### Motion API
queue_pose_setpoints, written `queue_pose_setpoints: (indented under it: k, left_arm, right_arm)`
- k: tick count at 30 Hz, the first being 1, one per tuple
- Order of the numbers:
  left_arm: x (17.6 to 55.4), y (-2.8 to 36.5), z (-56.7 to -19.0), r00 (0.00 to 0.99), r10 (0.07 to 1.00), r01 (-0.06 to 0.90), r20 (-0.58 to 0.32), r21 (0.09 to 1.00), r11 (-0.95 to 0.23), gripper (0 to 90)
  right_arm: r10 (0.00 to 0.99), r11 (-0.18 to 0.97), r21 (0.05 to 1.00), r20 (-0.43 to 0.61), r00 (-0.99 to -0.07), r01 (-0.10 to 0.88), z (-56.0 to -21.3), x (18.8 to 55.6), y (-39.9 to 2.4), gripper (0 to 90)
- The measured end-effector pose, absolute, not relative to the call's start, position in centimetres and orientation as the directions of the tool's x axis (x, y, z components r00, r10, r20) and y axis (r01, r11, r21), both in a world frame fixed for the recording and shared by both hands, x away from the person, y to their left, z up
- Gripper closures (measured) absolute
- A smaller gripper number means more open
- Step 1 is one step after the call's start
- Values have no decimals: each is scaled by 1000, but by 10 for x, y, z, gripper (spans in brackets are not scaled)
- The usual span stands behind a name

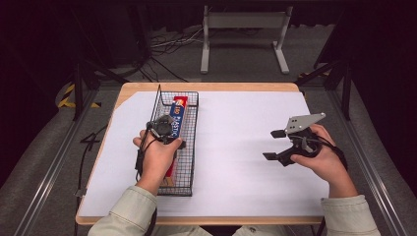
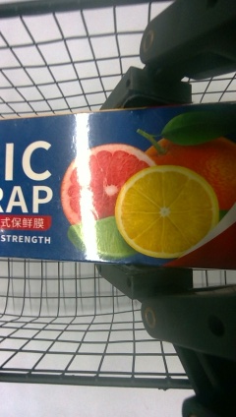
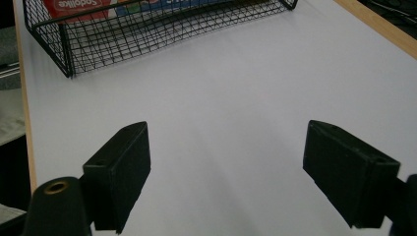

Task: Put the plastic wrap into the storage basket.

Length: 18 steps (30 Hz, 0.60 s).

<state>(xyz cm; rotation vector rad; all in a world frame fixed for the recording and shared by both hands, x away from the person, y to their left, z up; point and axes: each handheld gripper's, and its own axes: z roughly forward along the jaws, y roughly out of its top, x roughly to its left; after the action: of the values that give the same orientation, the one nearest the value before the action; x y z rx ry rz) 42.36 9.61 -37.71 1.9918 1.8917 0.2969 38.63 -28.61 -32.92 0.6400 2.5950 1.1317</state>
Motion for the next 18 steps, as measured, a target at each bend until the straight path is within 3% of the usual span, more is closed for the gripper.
queue_pose_setpoints:
  k: [18]
  left_arm:
    - [427, 94, -389, 110, 988, 927, -105, 369, -64, 362]
  right_arm:
    - [479, 608, 736, -43, -877, 296, -332, 388, -287, 176]
